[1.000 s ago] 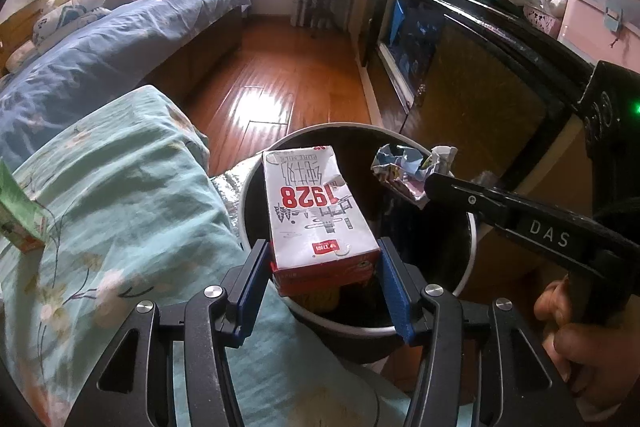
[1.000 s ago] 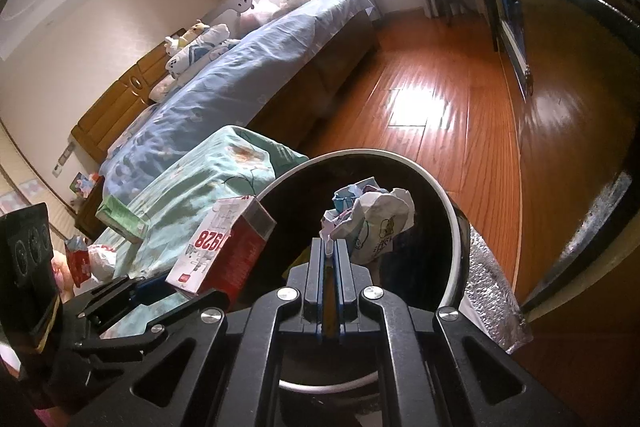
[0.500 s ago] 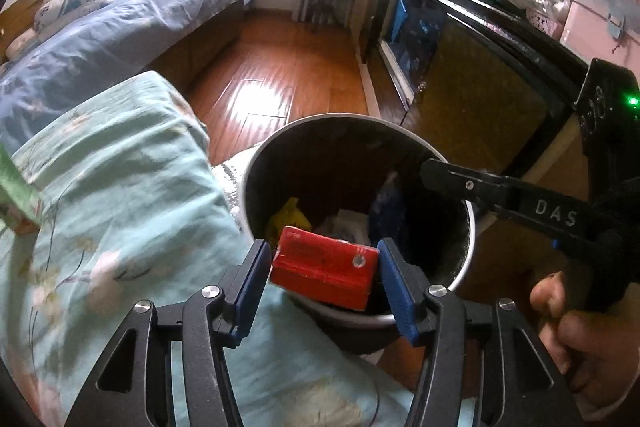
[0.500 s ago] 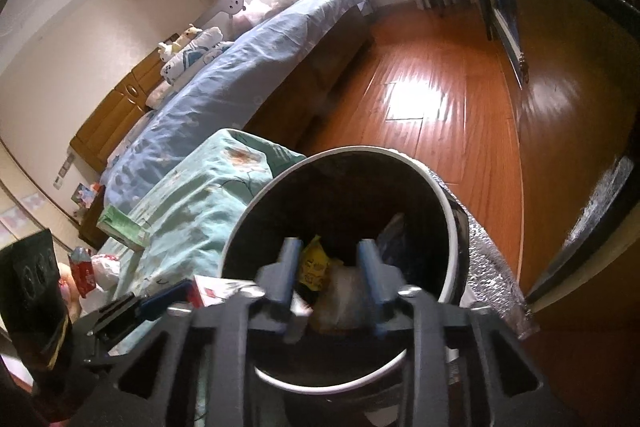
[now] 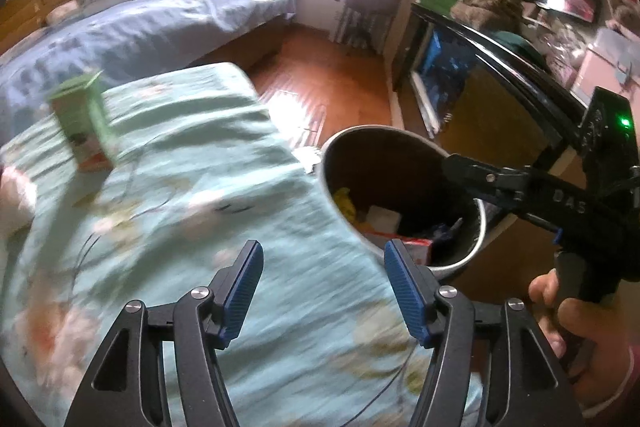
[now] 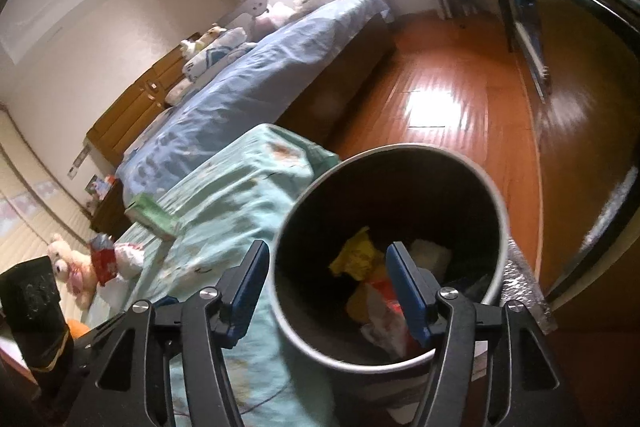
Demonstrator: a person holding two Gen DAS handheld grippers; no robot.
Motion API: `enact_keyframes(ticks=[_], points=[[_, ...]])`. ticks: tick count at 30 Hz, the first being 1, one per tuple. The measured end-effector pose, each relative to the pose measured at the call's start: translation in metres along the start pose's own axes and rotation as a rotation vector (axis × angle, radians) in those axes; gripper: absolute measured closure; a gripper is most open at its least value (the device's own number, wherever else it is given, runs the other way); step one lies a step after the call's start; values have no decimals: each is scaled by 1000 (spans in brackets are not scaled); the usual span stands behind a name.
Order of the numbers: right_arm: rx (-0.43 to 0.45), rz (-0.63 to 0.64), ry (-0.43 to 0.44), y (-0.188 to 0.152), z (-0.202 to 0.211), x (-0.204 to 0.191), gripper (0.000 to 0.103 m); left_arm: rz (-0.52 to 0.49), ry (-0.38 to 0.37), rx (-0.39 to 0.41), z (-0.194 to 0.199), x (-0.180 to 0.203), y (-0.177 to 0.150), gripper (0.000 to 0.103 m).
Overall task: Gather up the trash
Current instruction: 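Move both open grippers back over the bed toward the foam sleeve and carton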
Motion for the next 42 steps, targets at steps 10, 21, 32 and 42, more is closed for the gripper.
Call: enact_keyframes(ticks=[10,21,32,42], points=[[-37,108,107,-20,-18,-76,34,148,87,44,50,-68,-25,41],[-112,216,192,-45,-46,-138,28,275,195,90,100,-132,-43,41],[-158,316,262,-53,-78,-185,19,391,266,128,133,-181,-48,37],[-158,388,296,-42,-105,-215,19,452,299,132,126,-211,-40,31]])
Point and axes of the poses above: each gripper's, at about its wrist camera, not at the fingertips, and z roughly against the way its jaws point, x to its right, y to its top, the point moved 9 cm from there along -z, roughly the way its jaws point, and after that the axes turned 7 degrees about z, right-handed, at the moved point
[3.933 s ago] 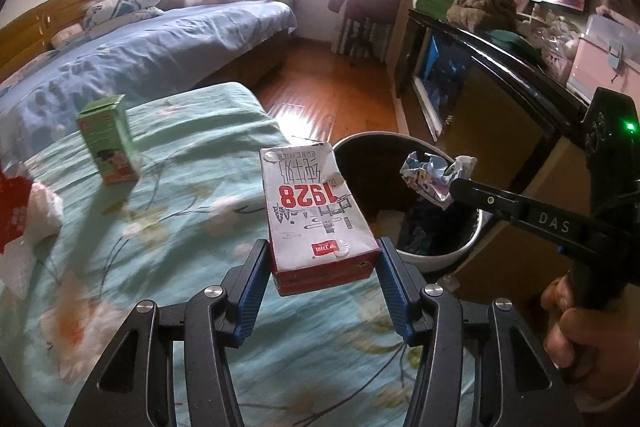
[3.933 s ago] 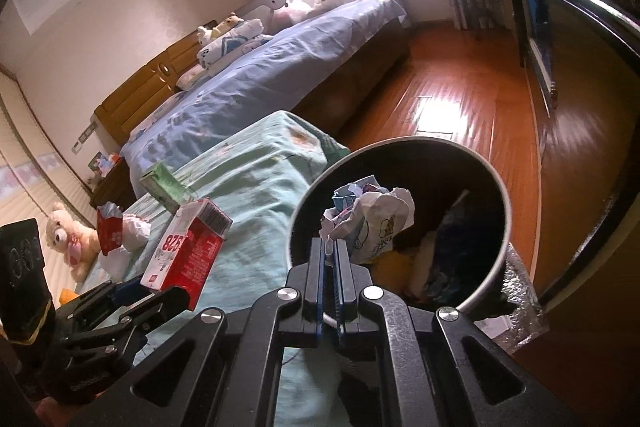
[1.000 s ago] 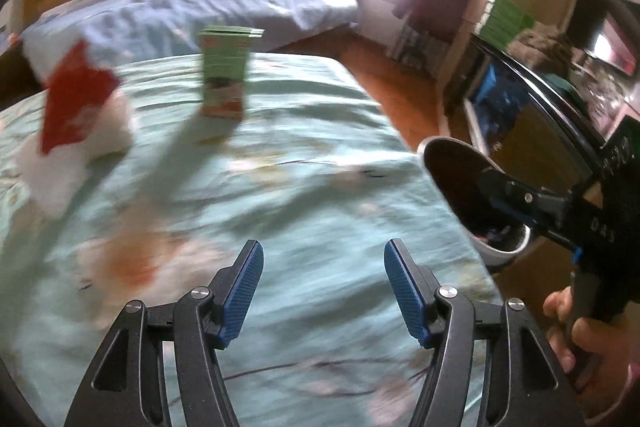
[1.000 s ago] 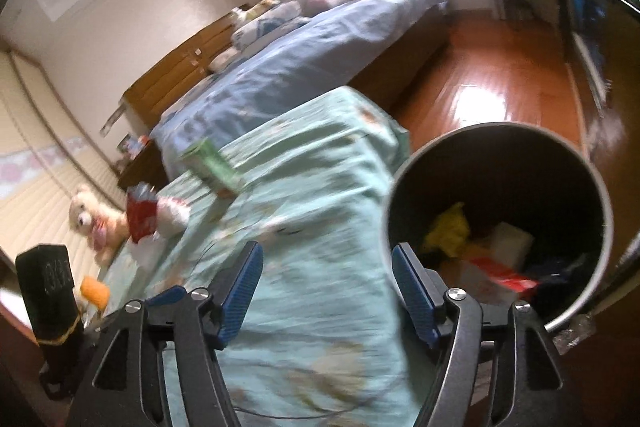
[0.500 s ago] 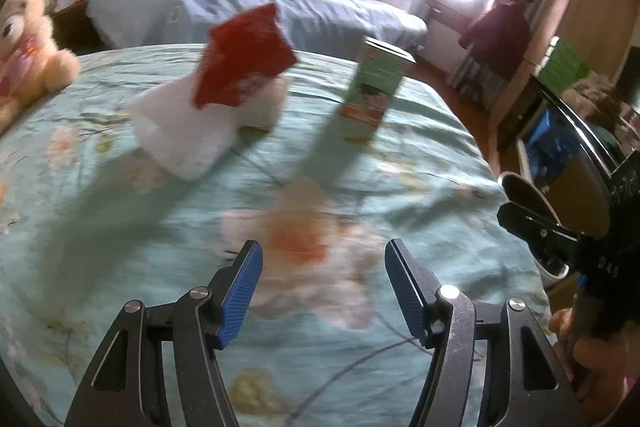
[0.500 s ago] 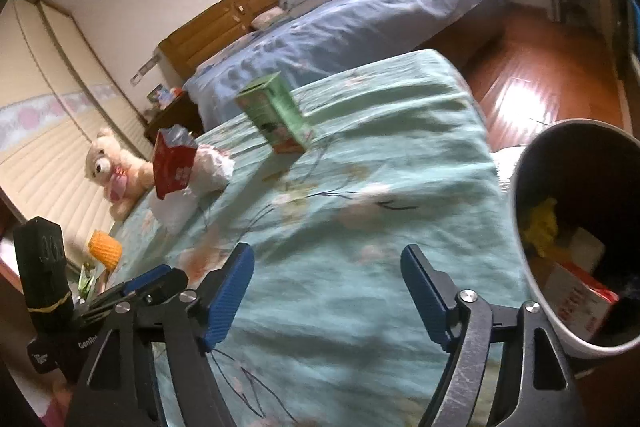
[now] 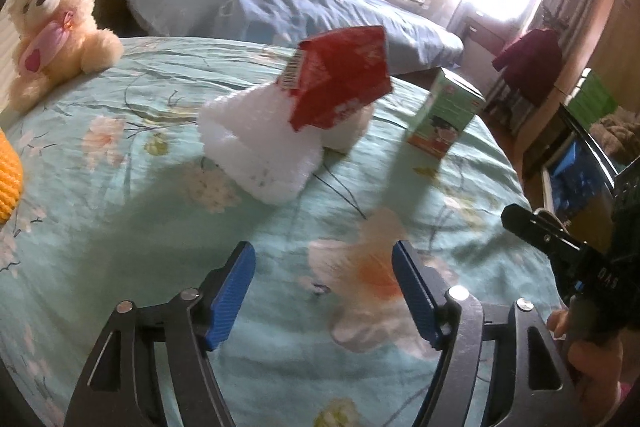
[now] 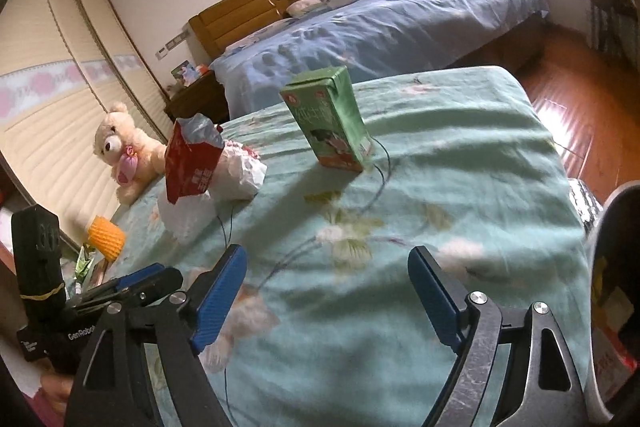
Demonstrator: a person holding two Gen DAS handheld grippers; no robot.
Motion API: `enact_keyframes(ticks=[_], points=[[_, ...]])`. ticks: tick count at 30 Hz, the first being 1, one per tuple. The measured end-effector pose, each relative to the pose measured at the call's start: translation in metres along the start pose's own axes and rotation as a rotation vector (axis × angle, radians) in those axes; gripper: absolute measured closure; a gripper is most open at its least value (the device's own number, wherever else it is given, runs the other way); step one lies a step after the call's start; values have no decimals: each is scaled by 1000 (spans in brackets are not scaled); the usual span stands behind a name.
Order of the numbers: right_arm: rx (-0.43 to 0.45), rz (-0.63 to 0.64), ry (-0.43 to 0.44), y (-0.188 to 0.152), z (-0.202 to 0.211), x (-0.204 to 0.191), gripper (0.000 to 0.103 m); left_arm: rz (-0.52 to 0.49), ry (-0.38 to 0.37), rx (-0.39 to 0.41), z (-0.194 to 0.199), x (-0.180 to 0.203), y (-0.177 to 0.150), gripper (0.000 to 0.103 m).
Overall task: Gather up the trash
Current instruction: 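Move both open grippers back over the bed toward the foam sleeve and carton, then grasp the white foam net sleeve with the left gripper while the right grasps the green milk carton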
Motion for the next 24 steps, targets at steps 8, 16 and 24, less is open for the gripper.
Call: enact_keyframes(ticks=[8,16,24], points=[[-28,43,1,23,-31,2,18,25,21,7,-18,-8,21,30],[-52,52,7,41,-63,5,18,55,45,18,-35,-20,44,26],[-55,17,26,57,-85,11,18,69,40,34,-48,-24,54,25]])
Point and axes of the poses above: each gripper's, at about its wrist camera, not at the fingertips, and z roughly against the way its jaws point, x to its right, y to its top, the point moved 9 cm from there along -z, roughly the way its jaws point, and after that the axes turned 7 degrees about z, right-handed, at the moved point
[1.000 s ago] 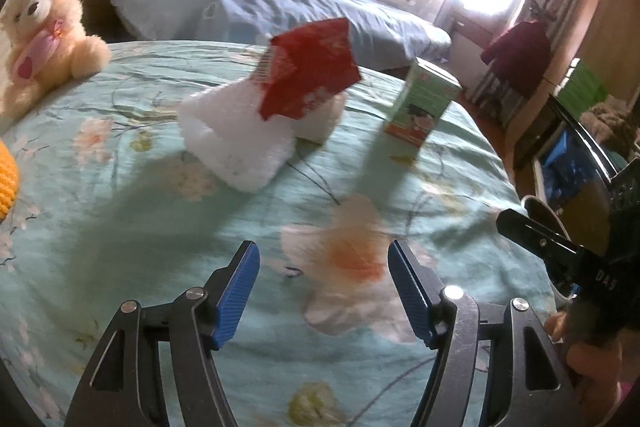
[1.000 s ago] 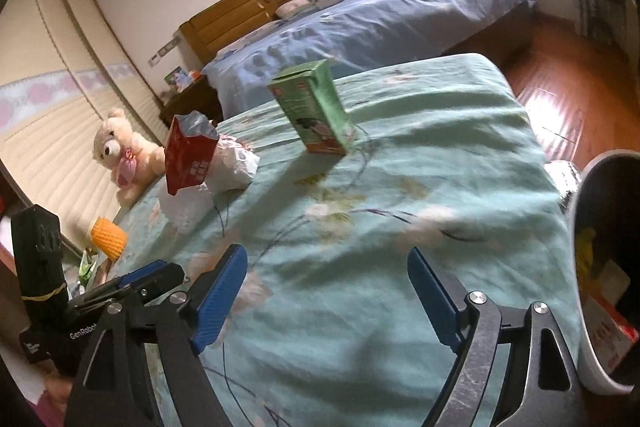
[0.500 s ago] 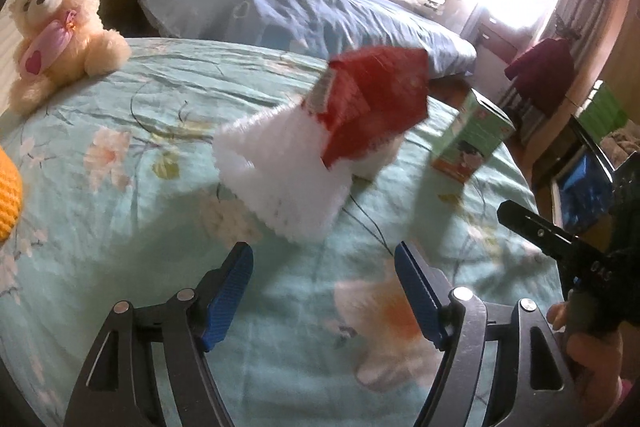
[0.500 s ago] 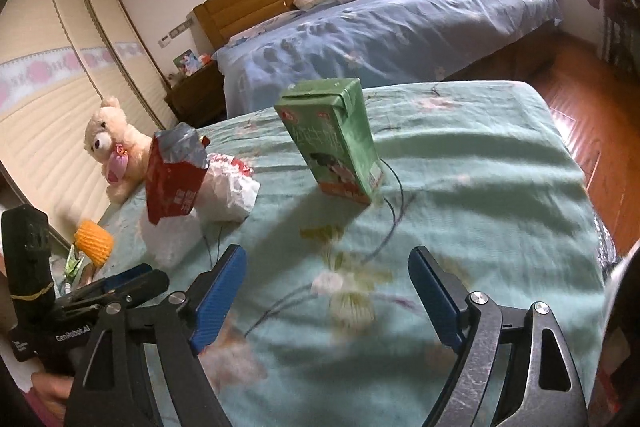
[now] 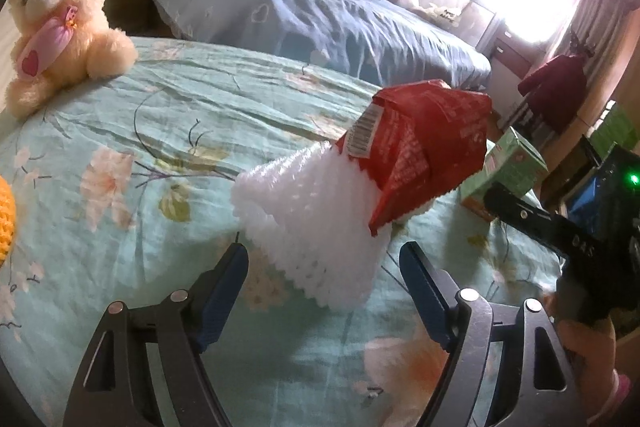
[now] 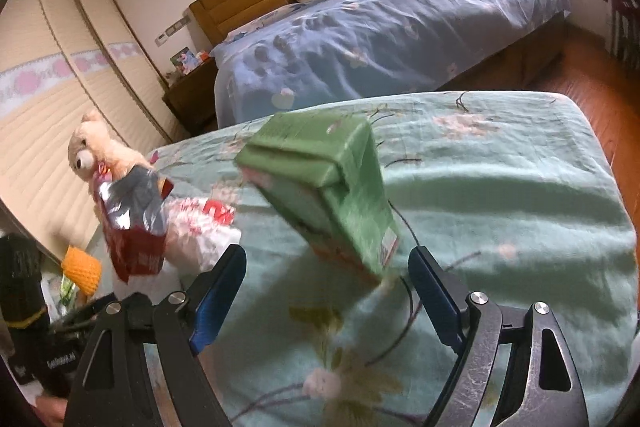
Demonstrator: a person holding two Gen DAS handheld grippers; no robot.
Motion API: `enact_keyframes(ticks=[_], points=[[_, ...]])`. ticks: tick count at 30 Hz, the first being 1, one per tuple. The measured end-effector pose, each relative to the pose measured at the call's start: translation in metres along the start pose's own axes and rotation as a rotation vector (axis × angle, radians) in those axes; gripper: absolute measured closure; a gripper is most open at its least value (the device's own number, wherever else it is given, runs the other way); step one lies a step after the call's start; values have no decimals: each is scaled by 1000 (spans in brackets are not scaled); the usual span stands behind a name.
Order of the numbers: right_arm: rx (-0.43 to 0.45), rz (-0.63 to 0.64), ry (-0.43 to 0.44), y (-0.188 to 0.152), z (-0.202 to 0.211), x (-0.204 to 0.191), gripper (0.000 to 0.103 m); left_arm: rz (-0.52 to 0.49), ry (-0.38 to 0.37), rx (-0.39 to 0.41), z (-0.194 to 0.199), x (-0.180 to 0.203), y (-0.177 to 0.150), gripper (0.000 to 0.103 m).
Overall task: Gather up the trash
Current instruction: 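Grasp the white foam net sleeve with the left gripper while the right grasps the green milk carton, then carry the white foam sleeve and green carton over the trash bin with both grippers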
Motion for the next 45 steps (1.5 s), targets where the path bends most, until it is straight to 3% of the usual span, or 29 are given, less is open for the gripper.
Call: enact_keyframes(ticks=[4,6,7,9,15,29,45], points=[[4,-25,8,5,-5,4,18,-17,0,6,-2,1,-2,30],[3,-22,7,7,-7,3,21,-28,-2,2,-4,3,-4,47],[4,-18,3,7,-7,3,25,-35,-6,-5,-6,4,-5,51],[-5,0,-11,6,-8,1,47,-45,-15,-7,-6,6,-5,63],[16,25,-19,3,3,-6,55,-80,-41,3,0,11,-7,82],[70,-63,-40,-42,78,4,55,-173,-156,2,40,53,-41,84],[147,-143,-107,-84,157,32,55,-316,-246,-62,48,113,-82,84]])
Point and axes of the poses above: each gripper's, at about its wrist camera, not at the fingertips, and z roughly against the way its jaws point, x to its right, y to its top, the point moved 9 cm from there along -z, roughly the way its jaws point, and after that the axes turned 7 degrees about z, right-handed, at the moved point
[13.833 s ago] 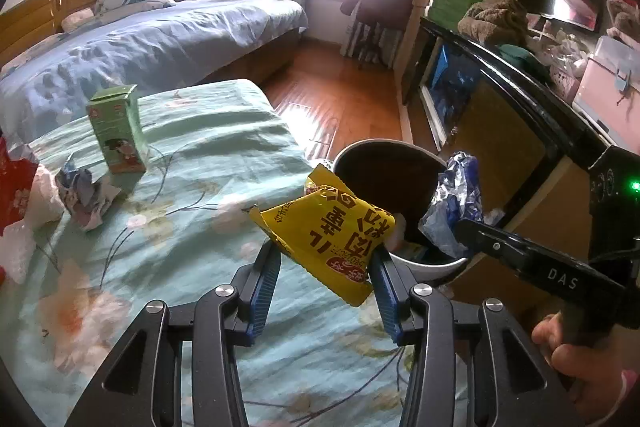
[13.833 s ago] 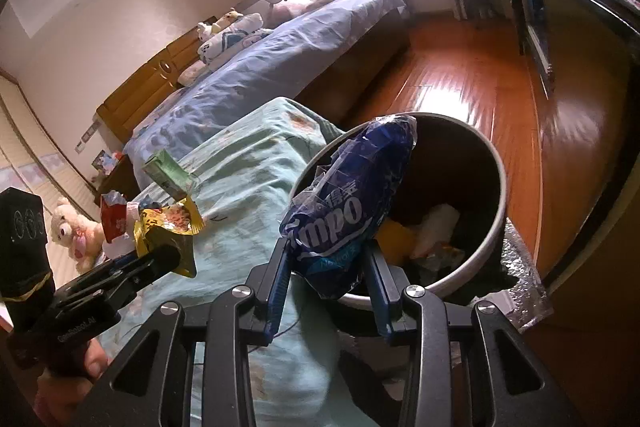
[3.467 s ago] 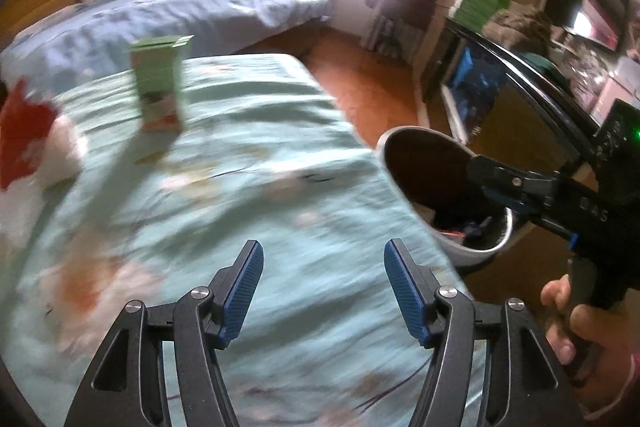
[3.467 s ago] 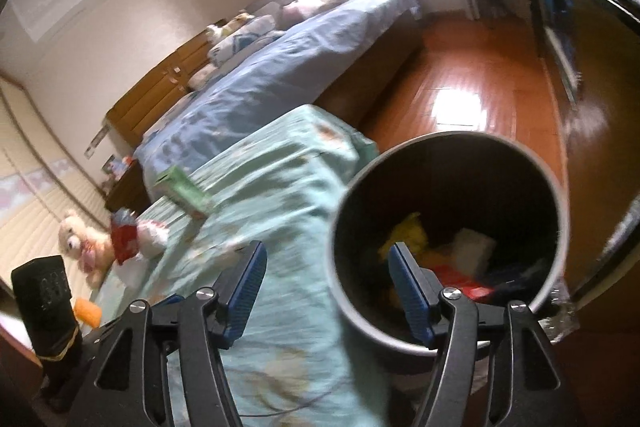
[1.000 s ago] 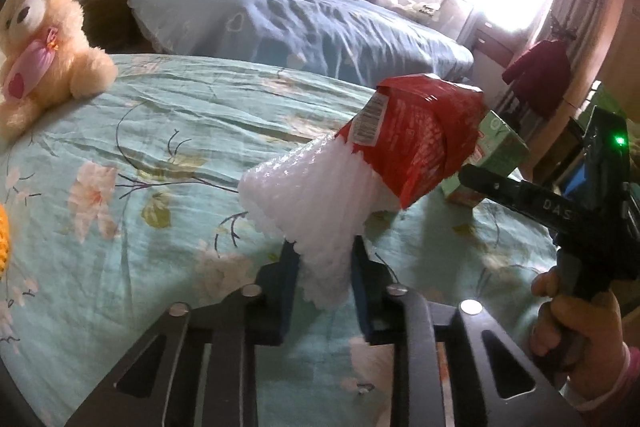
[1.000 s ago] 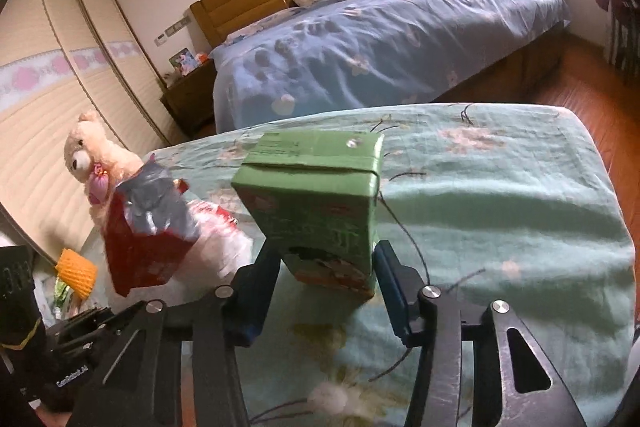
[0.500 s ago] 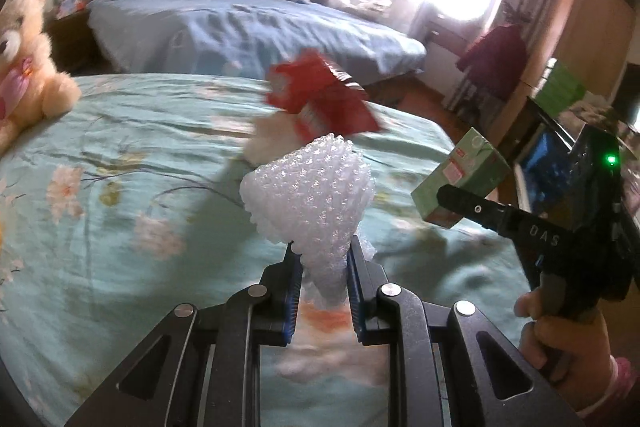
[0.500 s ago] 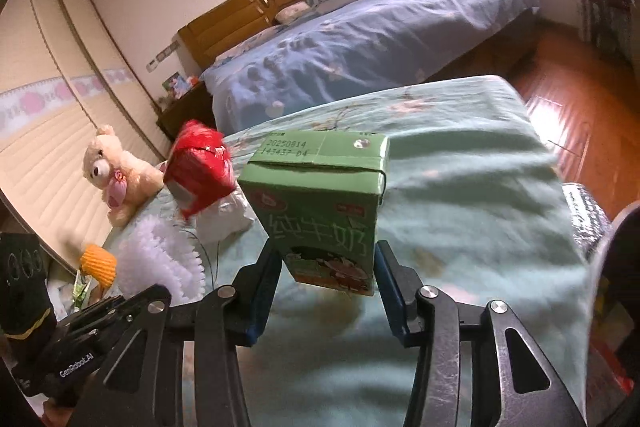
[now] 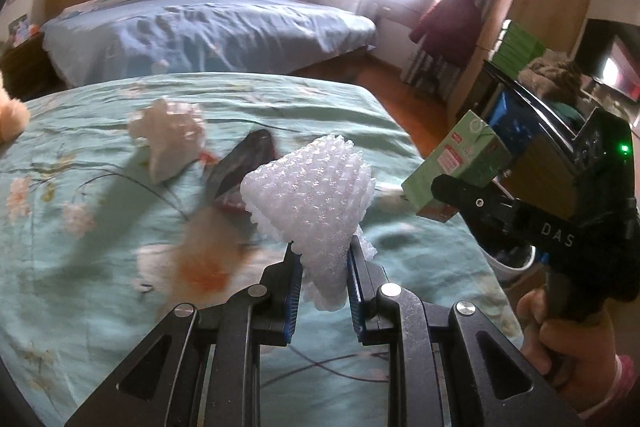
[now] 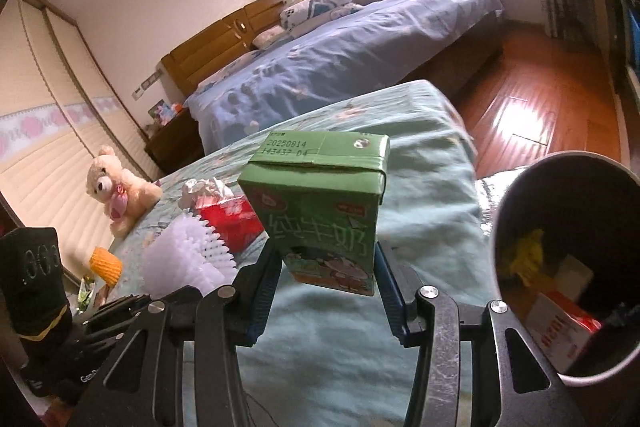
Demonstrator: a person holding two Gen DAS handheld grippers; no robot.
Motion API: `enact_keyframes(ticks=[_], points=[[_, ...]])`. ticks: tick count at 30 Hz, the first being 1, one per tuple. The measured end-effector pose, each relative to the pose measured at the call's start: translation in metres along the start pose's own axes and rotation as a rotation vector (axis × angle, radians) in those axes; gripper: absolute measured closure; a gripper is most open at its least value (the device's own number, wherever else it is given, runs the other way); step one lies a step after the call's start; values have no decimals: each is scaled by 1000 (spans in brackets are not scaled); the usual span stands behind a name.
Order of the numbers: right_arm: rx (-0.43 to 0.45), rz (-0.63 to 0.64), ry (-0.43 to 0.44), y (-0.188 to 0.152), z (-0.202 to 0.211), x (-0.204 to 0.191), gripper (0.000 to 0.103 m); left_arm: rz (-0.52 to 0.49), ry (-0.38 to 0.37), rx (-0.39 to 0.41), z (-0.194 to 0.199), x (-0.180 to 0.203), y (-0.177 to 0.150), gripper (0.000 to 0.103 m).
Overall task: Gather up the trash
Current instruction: 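Carry the white foam sleeve and green carton over the trash bin with both grippers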
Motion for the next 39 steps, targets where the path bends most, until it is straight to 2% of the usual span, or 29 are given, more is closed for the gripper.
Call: enact_keyframes(ticks=[23,39], points=[[37,-100,-120,-26,62,66,55,-119,-96,-59,-34,61,-1,84],[47,-160,-186,-37,86,111,55,-186,-132,-76,-56,103,-3,83]])
Point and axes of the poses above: each gripper's, at about its wrist camera, not at the fingertips, and z roughly against the way its jaws point, x to its right, y to its top, the point moved 9 cm from there along -z, roughly the way its jaws point, and after that the axes turned 7 degrees about z, right-handed, at the moved point
